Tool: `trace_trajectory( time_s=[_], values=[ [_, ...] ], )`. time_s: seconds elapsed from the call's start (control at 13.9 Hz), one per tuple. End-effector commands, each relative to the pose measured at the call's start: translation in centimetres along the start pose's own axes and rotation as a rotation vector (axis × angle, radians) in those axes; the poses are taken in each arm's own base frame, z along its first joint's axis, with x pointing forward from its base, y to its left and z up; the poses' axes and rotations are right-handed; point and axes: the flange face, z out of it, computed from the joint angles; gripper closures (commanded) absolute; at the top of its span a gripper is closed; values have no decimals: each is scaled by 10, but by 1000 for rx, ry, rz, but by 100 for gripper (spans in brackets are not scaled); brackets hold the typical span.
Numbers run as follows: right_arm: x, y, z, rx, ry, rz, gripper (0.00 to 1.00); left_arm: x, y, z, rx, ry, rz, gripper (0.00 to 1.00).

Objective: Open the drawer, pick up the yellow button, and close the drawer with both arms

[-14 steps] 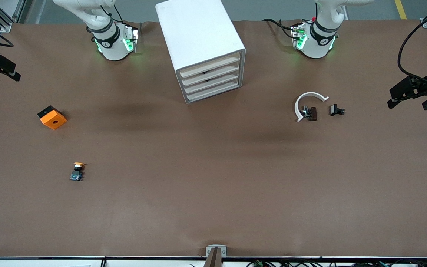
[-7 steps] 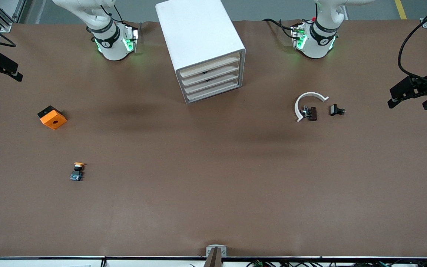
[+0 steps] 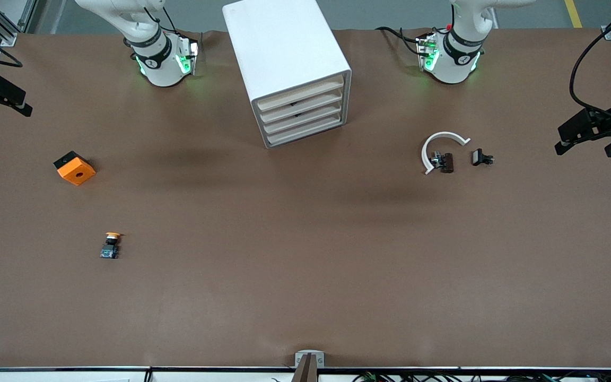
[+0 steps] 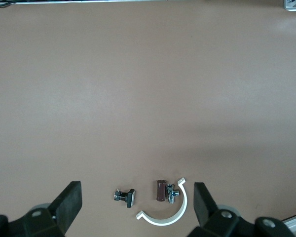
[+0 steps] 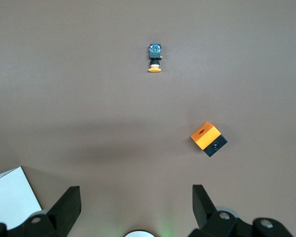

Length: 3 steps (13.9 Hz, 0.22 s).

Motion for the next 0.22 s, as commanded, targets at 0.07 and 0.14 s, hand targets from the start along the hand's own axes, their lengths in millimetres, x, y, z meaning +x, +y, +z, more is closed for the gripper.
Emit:
trace_trajectory(
  time_s=[0.07, 0.14],
  values=[
    [-5, 1, -4, 3, 6, -3, 0, -4, -1, -7, 20, -4, 2, 0],
    [-5, 0, -4, 3, 6, -4, 0, -4, -1, -7, 20, -4, 2, 0]
  ],
)
